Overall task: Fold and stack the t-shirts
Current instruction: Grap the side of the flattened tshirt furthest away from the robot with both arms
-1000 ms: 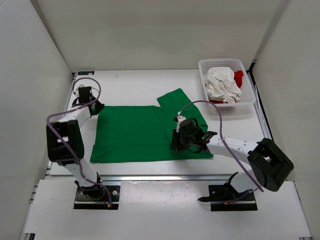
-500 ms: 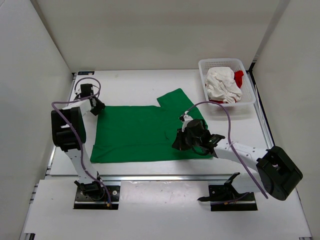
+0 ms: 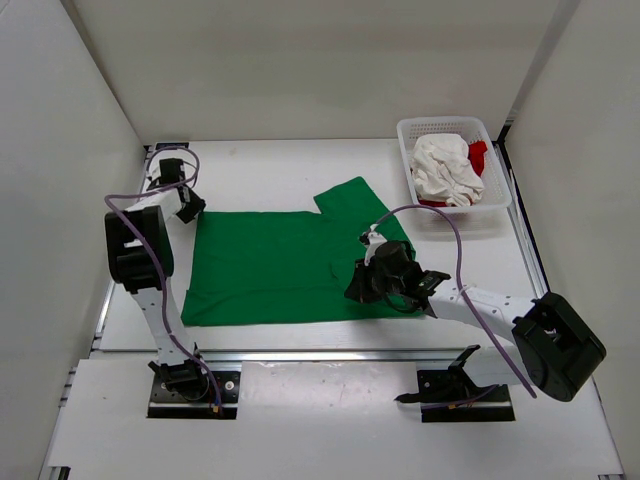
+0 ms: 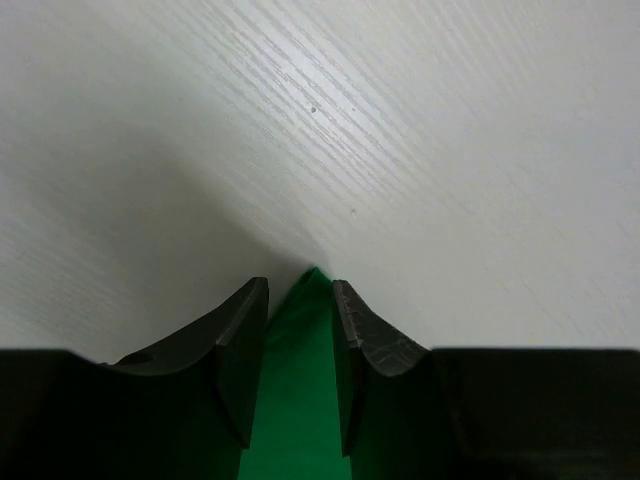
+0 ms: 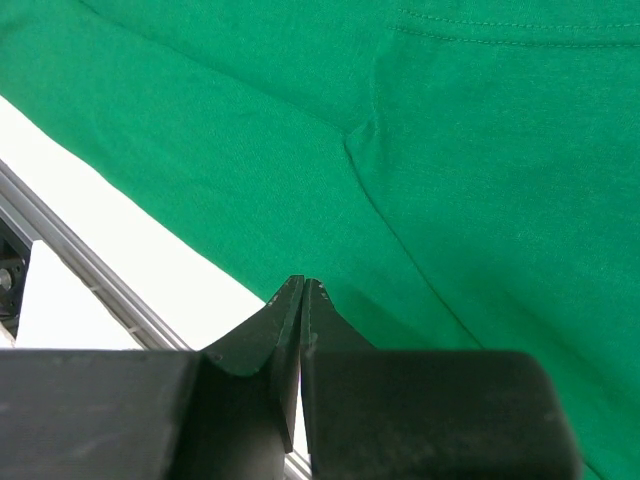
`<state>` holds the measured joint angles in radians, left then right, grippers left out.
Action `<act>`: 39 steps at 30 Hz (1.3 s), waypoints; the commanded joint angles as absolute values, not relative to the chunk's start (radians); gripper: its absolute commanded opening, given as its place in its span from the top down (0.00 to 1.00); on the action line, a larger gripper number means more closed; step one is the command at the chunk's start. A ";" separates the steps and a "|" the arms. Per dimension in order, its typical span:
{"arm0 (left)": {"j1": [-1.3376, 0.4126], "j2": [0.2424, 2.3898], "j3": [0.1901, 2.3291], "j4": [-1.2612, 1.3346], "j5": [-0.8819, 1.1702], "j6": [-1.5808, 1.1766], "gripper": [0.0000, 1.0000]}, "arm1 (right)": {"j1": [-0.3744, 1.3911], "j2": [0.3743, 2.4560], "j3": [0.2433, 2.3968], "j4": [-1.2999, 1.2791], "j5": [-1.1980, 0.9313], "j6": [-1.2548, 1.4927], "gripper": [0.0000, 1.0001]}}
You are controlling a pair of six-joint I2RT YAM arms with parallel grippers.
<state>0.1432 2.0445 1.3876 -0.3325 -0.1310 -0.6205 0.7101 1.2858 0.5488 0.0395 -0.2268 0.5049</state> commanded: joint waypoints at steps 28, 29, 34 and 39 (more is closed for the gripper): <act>0.114 1.994 1.388 -0.322 -0.129 -0.583 1.00 | 0.600 1.441 0.808 0.133 -0.169 0.497 0.78; 0.107 1.968 1.372 -0.308 -0.130 -0.586 1.00 | 0.582 1.486 0.857 0.135 -0.152 0.483 0.77; 0.095 1.855 1.272 -0.245 -0.074 -0.630 1.00 | 0.474 1.730 1.167 0.049 -0.040 0.419 0.71; 0.084 1.752 1.149 -0.173 -0.005 -0.653 1.00 | 0.394 2.015 1.455 -0.020 0.126 0.356 0.73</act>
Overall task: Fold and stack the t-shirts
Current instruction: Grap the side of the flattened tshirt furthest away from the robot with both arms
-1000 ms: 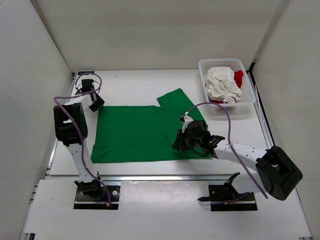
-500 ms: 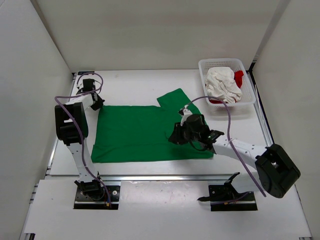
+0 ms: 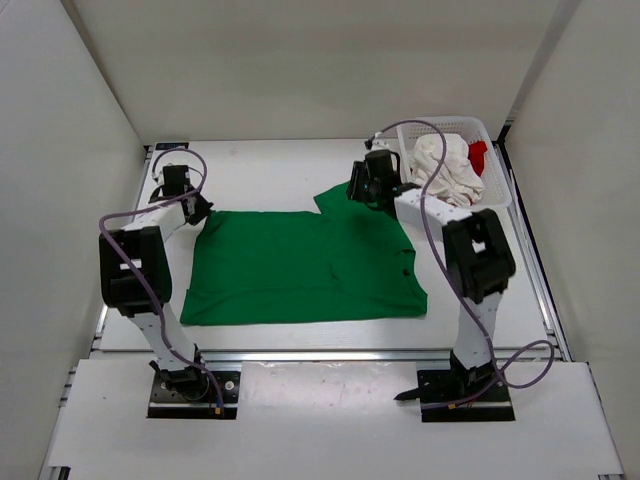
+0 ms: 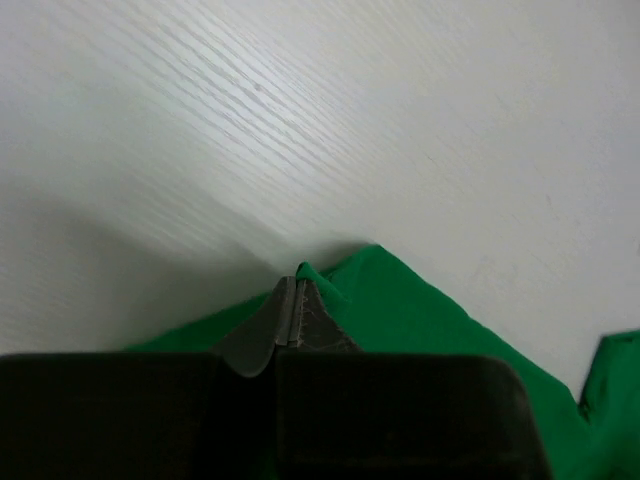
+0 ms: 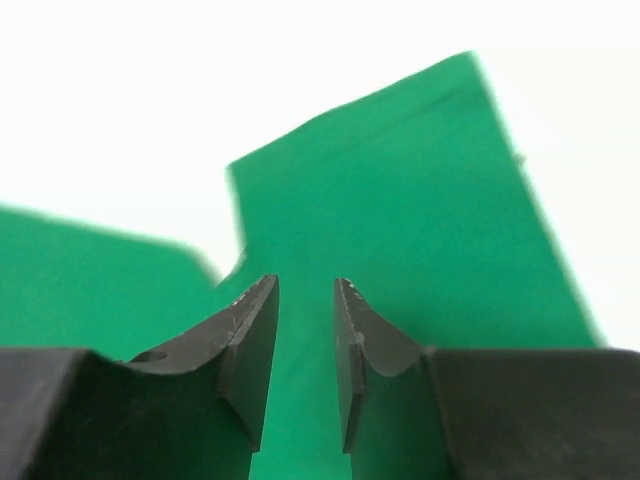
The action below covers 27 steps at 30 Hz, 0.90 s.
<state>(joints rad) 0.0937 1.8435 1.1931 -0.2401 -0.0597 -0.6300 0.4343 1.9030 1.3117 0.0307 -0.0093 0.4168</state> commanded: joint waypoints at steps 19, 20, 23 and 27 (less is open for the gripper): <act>0.083 1.674 1.069 -0.123 0.063 -0.693 1.00 | 0.261 2.711 2.583 -0.698 -0.067 0.307 0.58; 0.078 1.671 1.065 -0.118 0.061 -0.698 1.00 | 0.267 2.715 2.589 -0.703 -0.080 0.305 0.60; 0.066 1.678 1.057 -0.124 0.055 -0.696 1.00 | 0.284 2.729 2.603 -0.723 -0.094 0.310 0.65; 0.077 1.678 1.060 -0.124 0.058 -0.693 1.00 | 0.287 2.727 2.612 -0.741 -0.107 0.321 0.71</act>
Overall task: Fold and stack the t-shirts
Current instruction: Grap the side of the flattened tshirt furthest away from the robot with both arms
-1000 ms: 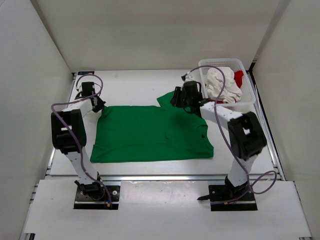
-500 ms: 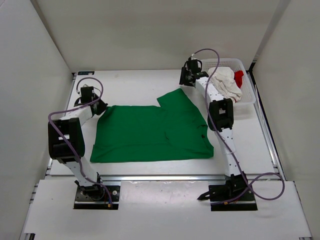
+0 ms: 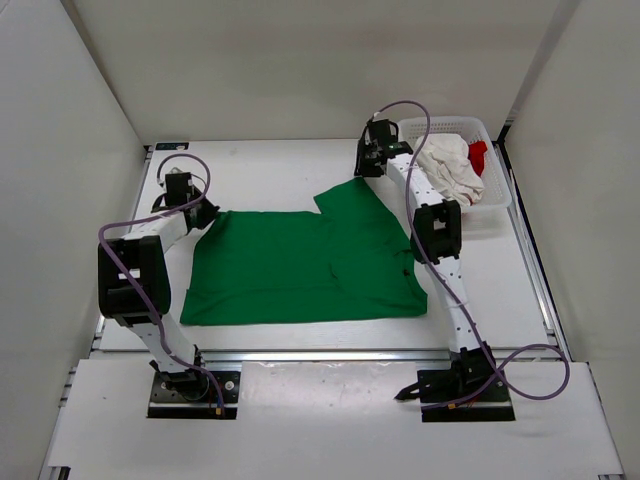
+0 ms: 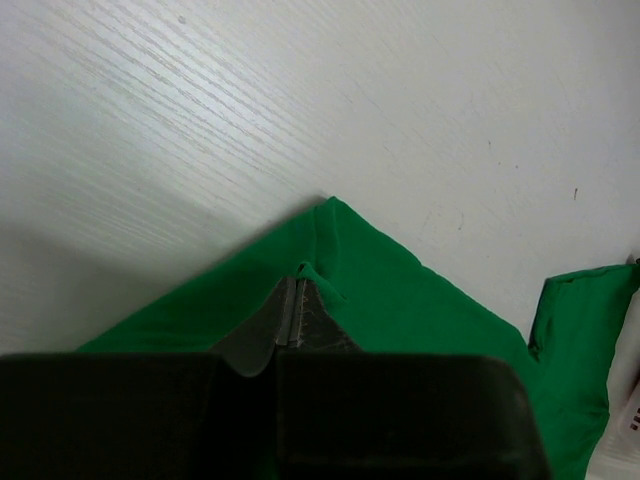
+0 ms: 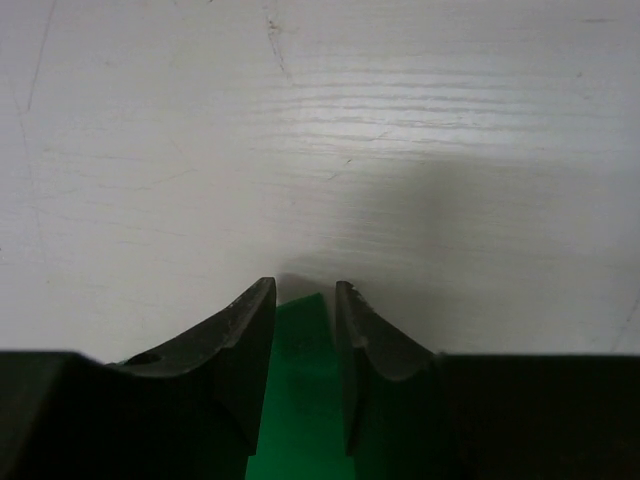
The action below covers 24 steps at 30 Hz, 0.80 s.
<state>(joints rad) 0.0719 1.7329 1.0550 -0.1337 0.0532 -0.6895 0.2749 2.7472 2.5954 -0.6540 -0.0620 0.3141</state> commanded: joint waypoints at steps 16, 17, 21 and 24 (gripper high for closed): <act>0.080 1.678 1.063 -0.123 0.069 -0.692 1.00 | 0.278 2.685 2.661 -0.834 -0.069 0.313 0.95; 0.078 1.678 1.060 -0.118 0.069 -0.687 1.00 | 0.287 2.677 2.666 -0.836 -0.071 0.316 1.00; 0.077 1.674 1.066 -0.126 0.069 -0.684 1.00 | 0.284 2.622 2.665 -0.848 -0.057 0.293 1.00; 0.095 1.655 1.068 -0.130 0.077 -0.687 1.00 | 0.291 2.545 2.636 -0.870 -0.045 0.270 1.00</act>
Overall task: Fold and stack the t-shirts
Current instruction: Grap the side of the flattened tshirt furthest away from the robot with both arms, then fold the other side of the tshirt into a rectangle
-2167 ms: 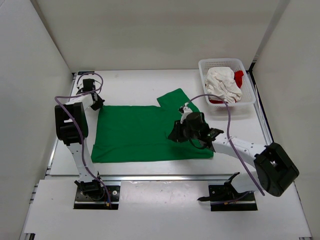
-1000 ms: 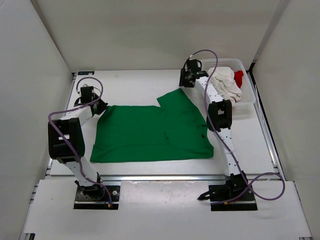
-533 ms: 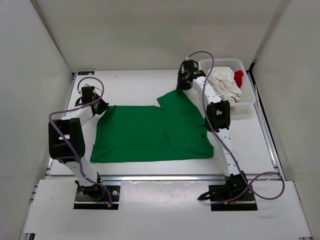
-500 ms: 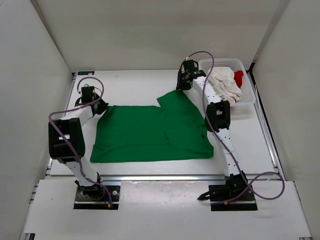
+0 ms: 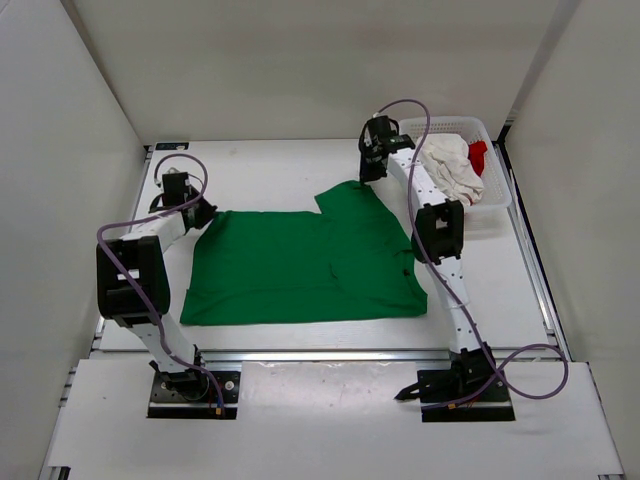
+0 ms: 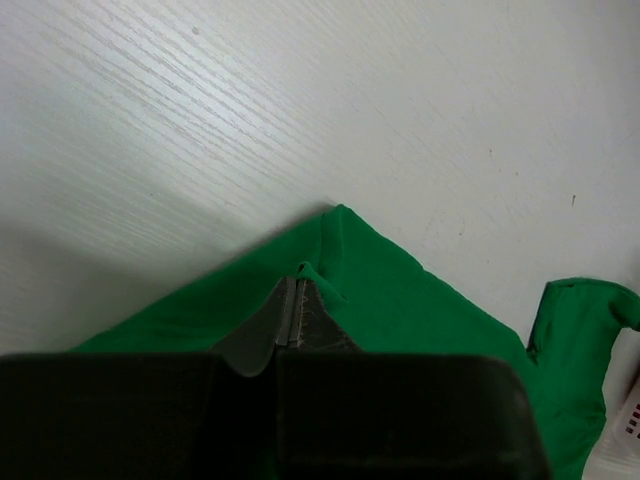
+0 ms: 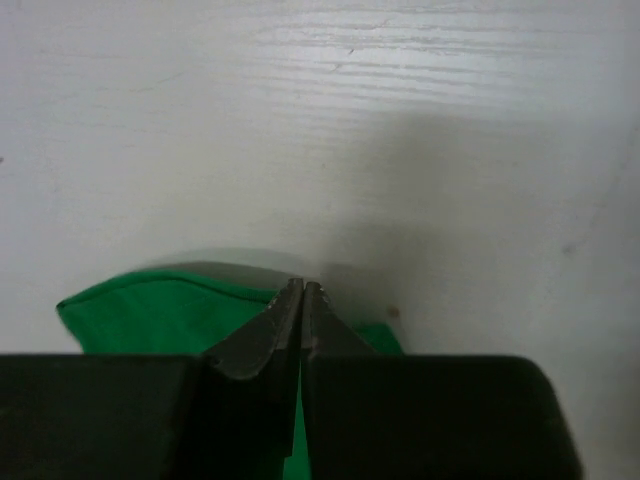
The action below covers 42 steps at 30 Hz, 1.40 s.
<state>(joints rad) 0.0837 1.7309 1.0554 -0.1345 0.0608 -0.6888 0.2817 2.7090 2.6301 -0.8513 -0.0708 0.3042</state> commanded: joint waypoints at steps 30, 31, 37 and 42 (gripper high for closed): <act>0.256 1.394 0.859 -0.253 0.164 -0.615 1.00 | 0.381 1.438 1.195 -0.609 0.078 0.328 1.00; 0.252 1.379 0.861 -0.268 0.157 -0.606 1.00 | 0.383 1.412 1.169 -0.614 0.086 0.336 1.00; 0.262 1.286 0.792 -0.291 0.081 -0.571 1.00 | 0.367 1.266 0.996 -0.578 0.055 0.376 1.00; 0.273 1.263 0.726 -0.298 0.086 -0.572 1.00 | 0.371 1.175 0.835 -0.572 0.066 0.436 1.00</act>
